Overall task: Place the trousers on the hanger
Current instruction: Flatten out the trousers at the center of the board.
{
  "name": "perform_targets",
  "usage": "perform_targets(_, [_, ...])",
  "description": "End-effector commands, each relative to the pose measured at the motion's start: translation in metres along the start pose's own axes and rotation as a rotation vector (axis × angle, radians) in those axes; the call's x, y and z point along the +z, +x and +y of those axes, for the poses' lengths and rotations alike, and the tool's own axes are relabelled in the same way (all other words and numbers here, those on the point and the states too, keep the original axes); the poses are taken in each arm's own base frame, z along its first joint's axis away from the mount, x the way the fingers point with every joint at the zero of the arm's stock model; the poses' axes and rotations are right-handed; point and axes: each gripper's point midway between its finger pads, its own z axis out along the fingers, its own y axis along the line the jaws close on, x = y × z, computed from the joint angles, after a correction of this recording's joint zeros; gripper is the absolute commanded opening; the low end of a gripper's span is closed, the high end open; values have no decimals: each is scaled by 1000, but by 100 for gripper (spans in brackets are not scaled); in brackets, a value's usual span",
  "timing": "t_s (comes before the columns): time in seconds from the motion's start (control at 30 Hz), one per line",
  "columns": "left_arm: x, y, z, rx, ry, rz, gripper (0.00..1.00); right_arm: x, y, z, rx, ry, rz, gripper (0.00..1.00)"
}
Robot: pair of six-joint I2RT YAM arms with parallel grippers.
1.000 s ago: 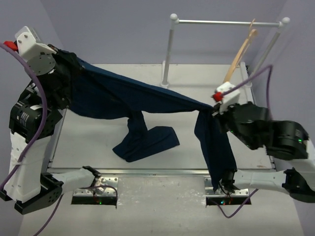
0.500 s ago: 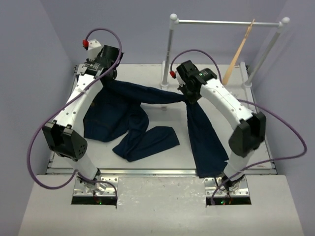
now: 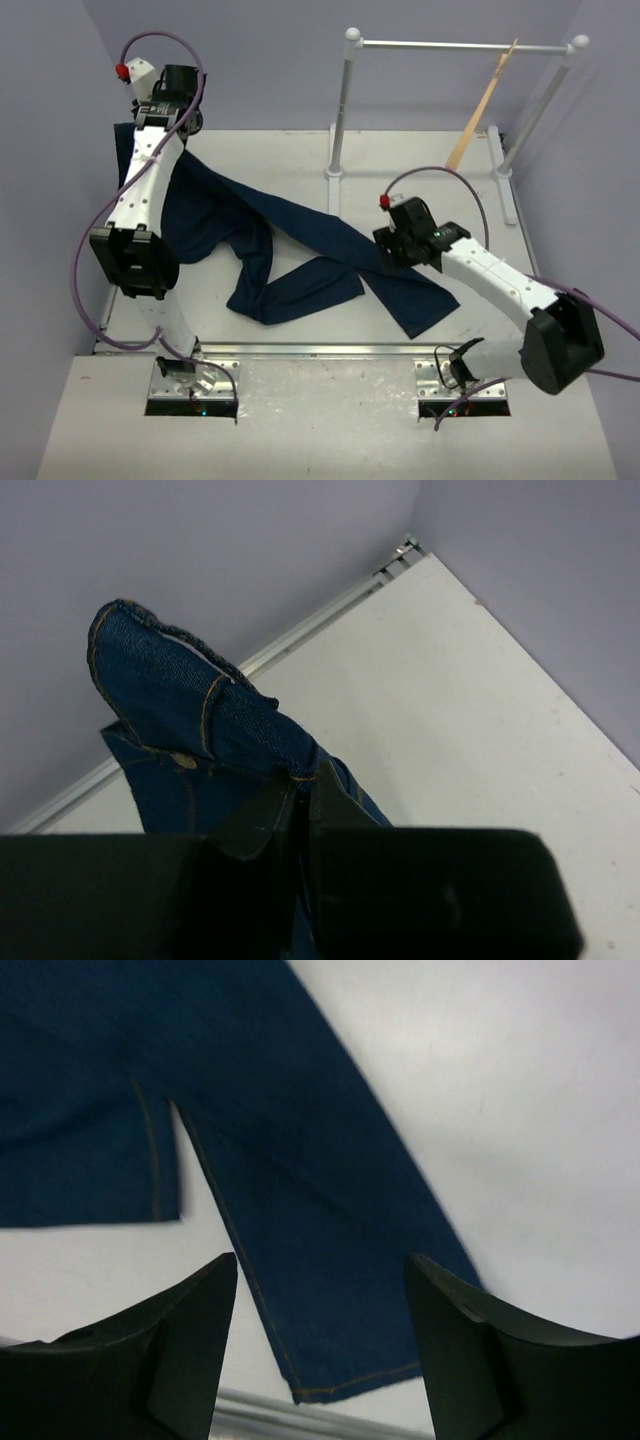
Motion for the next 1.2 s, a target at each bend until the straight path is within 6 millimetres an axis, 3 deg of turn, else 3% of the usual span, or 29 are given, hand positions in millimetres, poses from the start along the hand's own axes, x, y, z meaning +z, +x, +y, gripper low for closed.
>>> perform_targets(0.0, [-6, -23, -31, -92, 104, -16, 0, 26, 74, 13, 232, -27, 75, 68])
perform_targets(0.07, [-9, -26, -35, -99, 125, -13, 0, 28, 87, 26, 257, -103, 69, 68])
perform_targets(0.23, [-17, -30, -36, -110, 157, -20, 0, 30, 117, 26, 258, -91, 122, 67])
perform_targets(0.3, [-19, -29, -34, -112, 159, -22, 0, 31, 118, 24, 260, -82, 103, 68])
perform_targets(0.53, [-21, -35, -19, -133, 109, -51, 0, 45, 128, -1, 271, 90, 217, 62])
perform_targets(0.63, [-23, -43, -4, -155, 45, -87, 0, 50, 132, -16, 304, 152, 311, 67])
perform_targets(0.67, [-22, -44, -3, -156, 42, -88, 0, 49, 144, -22, 297, 194, 359, 68])
perform_targets(0.77, [-25, -47, 16, -203, -27, -119, 0, 53, 106, -57, 294, 306, 357, 80])
perform_targets(0.83, [-25, -45, 24, -226, -38, -125, 2, 58, 86, -74, 297, 314, 356, 80])
perform_targets(0.93, [-17, -35, 30, -224, -34, -109, 2, 66, 35, -102, 324, 293, 307, 79])
perform_targets(1.0, [-15, -31, 34, -229, -40, -97, 2, 65, 12, -112, 309, 305, 297, 76])
perform_targets(1.07, [-16, -27, 39, -229, -42, -88, 2, 57, -3, -108, 287, 311, 291, 73])
perform_targets(1.17, [-25, -26, 48, -265, -21, -87, 2, 37, -32, -76, 196, 244, 116, 76])
